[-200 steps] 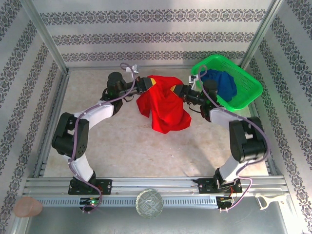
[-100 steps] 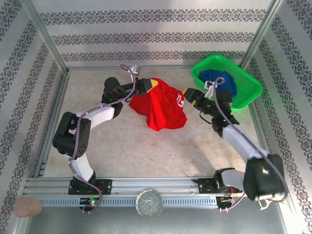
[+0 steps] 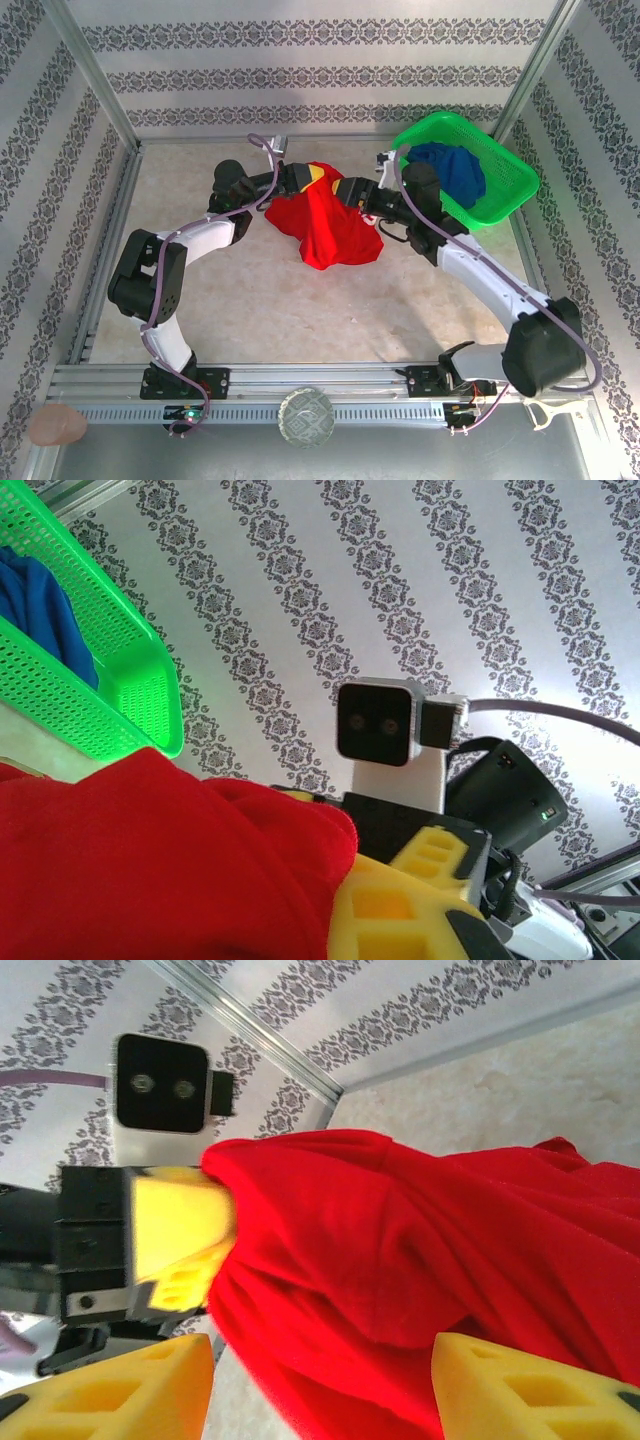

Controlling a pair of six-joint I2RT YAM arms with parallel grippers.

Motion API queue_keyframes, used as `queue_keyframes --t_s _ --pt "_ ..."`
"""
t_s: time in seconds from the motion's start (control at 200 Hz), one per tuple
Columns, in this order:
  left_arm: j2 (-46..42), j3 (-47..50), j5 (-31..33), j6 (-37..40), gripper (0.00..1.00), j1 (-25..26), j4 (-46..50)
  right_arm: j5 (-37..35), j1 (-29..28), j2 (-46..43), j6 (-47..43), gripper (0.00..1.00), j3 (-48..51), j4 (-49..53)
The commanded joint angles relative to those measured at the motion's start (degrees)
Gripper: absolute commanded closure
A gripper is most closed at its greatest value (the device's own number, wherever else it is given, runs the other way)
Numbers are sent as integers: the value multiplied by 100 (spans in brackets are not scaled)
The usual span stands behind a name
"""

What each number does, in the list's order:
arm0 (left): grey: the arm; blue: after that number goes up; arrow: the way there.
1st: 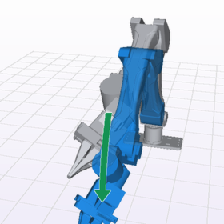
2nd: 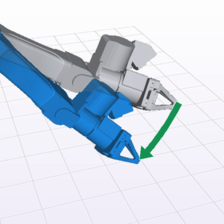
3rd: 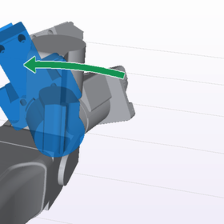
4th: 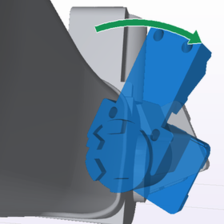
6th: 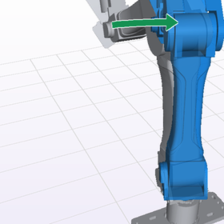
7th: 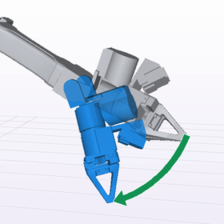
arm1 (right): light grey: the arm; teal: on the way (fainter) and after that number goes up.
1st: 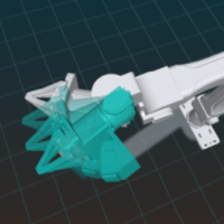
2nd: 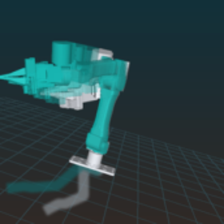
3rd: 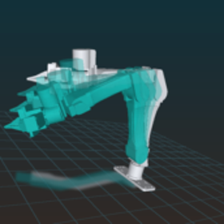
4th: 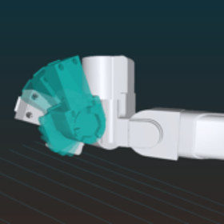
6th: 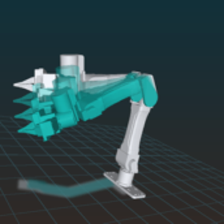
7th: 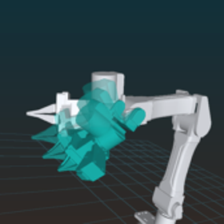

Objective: Fold the inside-out t-shirt

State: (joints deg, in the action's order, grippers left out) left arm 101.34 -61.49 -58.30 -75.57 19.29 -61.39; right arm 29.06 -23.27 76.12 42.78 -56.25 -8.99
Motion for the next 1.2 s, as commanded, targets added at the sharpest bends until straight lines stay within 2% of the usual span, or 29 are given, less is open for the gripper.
queue_keyframes --t_s 0.0,0.085,0.24,0.5,0.525,0.59,0.68,0.849,0.954,1.049,1.114,1.199 --pt "-154 57 -93 -2 100 2 -458 -81 -25 383 -115 45 -373 -82" --pt "-166 91 -86 -1 100 8 -469 -52 -54 647 -131 55 -549 -80" --pt "-139 187 -83 47 100 -3 -468 47 65 612 -191 100 -680 0" --pt "140 209 404 537 100 -438 77 672 630 -294 -131 100 -1167 602" --pt "184 137 459 643 95 -491 233 738 646 -374 -130 100 -1257 676" --pt "274 -82 574 1011 76 -612 759 846 654 -534 -132 100 -1478 824" --pt "321 -513 656 1756 61 -718 1865 1003 671 -522 -31 100 -1694 832" --pt "-369 -578 1184 3064 50 -685 3770 1273 778 -283 129 100 -1652 635" --pt "-1177 -324 2005 4013 46 -292 4889 1450 845 -156 145 100 -1576 568" --pt "-1720 -297 2961 4899 43 559 5722 1470 856 -99 193 100 -1486 522" --pt "-1862 -313 3617 5284 42 1159 5960 1462 847 -88 196 100 -1429 497" --pt "-1826 -264 4173 5403 40 1633 5840 1419 831 -113 203 100 -1331 497"
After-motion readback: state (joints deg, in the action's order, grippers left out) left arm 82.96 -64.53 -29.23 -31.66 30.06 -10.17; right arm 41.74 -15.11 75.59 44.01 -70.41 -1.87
